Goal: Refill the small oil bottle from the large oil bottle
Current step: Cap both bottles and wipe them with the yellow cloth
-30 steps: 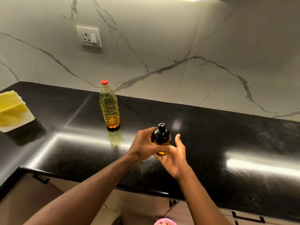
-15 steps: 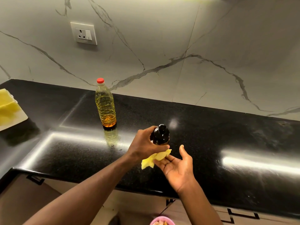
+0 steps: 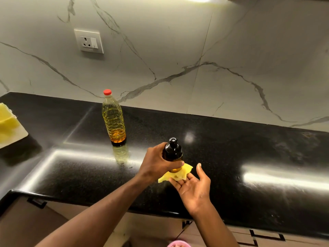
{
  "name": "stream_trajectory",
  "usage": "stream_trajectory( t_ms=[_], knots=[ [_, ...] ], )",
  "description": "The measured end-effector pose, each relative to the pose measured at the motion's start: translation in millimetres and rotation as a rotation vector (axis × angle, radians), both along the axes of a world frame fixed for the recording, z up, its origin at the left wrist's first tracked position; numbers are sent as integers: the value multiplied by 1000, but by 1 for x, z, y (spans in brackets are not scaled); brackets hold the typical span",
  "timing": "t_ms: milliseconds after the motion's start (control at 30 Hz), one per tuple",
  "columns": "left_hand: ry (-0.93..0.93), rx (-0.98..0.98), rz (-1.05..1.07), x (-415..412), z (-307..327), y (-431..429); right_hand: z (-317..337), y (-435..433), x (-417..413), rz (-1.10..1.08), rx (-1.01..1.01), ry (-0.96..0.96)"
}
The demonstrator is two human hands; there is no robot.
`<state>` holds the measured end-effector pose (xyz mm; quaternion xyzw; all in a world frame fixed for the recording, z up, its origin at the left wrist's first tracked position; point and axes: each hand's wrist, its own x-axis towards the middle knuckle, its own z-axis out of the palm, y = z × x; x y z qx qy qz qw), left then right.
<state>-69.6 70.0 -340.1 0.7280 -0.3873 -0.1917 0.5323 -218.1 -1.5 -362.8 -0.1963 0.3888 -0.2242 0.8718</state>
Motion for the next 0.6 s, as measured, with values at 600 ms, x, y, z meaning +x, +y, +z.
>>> stream_trajectory(
  t_ms=[600],
  knots=[
    [12, -28, 63, 16, 5, 3, 8, 22, 8, 99, -552, 129]
  ],
)
